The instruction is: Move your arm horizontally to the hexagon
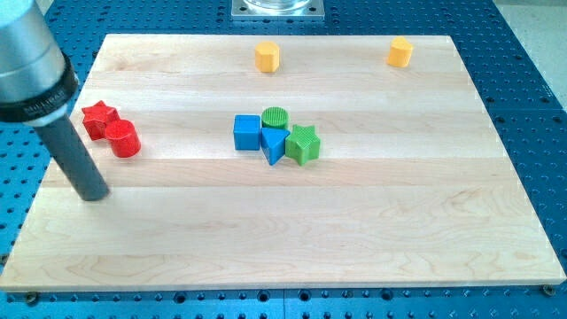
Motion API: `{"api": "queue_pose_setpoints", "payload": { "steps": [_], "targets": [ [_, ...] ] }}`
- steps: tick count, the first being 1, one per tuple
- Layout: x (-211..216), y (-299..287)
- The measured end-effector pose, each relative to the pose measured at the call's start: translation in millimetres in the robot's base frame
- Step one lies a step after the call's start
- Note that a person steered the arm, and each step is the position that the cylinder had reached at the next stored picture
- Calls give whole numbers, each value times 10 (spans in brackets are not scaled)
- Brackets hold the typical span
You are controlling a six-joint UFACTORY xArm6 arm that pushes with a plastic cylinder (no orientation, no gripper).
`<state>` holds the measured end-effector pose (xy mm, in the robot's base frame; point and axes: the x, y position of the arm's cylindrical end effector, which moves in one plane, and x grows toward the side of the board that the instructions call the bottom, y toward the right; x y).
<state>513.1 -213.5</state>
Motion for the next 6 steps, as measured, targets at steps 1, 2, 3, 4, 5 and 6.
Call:
{"api": "queue_pose_setpoints", "payload": {
  "steps": [1,2,3,4,5,6],
  "targets": [
    [-625,889],
    [-1524,1468],
    [-1939,2164],
    [-2512,2826],
    [-2562,2351],
    [-2698,2218]
  ]
}}
